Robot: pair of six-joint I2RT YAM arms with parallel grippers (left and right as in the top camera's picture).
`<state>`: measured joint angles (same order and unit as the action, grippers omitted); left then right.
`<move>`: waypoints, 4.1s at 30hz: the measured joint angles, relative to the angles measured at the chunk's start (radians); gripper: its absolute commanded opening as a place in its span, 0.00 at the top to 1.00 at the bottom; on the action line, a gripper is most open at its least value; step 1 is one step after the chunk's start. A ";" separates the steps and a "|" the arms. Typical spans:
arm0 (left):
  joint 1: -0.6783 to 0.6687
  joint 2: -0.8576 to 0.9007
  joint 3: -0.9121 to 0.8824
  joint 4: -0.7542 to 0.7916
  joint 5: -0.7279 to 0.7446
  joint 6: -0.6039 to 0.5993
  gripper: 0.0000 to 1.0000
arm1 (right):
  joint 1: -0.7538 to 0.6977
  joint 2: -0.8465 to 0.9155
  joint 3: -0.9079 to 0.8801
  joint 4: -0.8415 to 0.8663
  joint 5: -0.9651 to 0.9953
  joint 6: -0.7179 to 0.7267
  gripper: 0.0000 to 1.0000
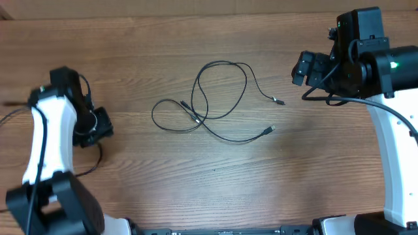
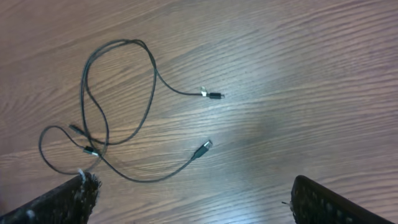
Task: Untangle cables
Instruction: 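Move the left gripper over the central cable tangle, then close the left gripper on cable strands in the center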
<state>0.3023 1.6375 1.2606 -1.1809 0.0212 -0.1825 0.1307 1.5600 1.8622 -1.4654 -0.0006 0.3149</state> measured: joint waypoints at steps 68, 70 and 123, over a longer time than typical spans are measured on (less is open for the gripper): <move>-0.011 -0.116 -0.060 0.763 0.095 -0.043 0.27 | 0.000 0.001 0.000 -0.002 0.000 0.000 0.03; -0.031 -0.116 -0.060 0.719 0.124 -0.043 0.27 | 0.000 0.001 0.000 -0.001 0.000 -0.001 0.02; -0.694 0.309 -0.046 0.760 0.209 -0.237 0.15 | 0.000 0.001 0.000 -0.009 0.000 -0.001 0.00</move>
<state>-0.3912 1.9465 1.2148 -0.4206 0.2306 -0.4198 0.1307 1.5608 1.8622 -1.4746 -0.0006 0.3138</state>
